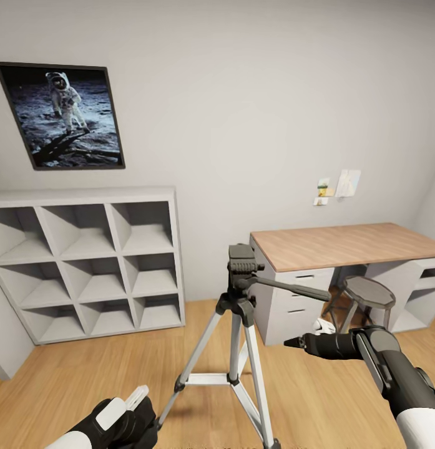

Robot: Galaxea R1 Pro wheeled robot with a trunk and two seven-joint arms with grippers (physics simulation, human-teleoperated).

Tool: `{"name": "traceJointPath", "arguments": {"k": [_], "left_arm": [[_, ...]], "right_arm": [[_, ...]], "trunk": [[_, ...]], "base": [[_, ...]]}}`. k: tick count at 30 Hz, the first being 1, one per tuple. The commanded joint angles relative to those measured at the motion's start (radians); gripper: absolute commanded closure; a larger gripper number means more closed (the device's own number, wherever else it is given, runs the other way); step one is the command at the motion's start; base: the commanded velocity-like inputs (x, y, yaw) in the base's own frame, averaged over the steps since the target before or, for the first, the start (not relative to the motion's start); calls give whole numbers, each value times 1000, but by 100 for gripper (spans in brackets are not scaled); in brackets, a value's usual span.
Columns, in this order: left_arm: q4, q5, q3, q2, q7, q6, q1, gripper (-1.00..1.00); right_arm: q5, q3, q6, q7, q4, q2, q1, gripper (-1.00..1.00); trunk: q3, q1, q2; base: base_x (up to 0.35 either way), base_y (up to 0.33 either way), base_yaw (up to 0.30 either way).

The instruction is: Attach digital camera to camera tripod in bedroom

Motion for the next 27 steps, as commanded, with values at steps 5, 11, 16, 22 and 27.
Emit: {"name": "traceJointPath", "arguments": {"k": [5, 11, 16, 22, 27], "left_arm": [[-3, 5, 8, -1, 7, 6, 0, 100], [-3, 5, 8, -1, 7, 6, 0, 100], [-3, 4, 8, -1, 7, 6, 0, 100], [-3, 5, 8, -1, 7, 6, 0, 100], [-3, 5, 8, -1, 7, 6, 0, 100]], "right_arm": [[56, -3, -54, -7, 2, 0, -1, -100], [127, -11, -153, -63, 3, 0, -1, -100], [144, -32, -191, -101, 3, 0, -1, -100], [150, -44, -201, -116, 3, 0, -1, -100], [150, -44, -201, -148, 3, 1, -1, -100]], "trunk": [[-10, 0, -2], [-20, 0, -2], [-28, 0, -2], [-37, 0, -2], [-45, 0, -2]], "base": [[0, 0, 0], [0, 0, 0], [0, 0, 0], [0, 0, 0], [0, 0, 0]]}}
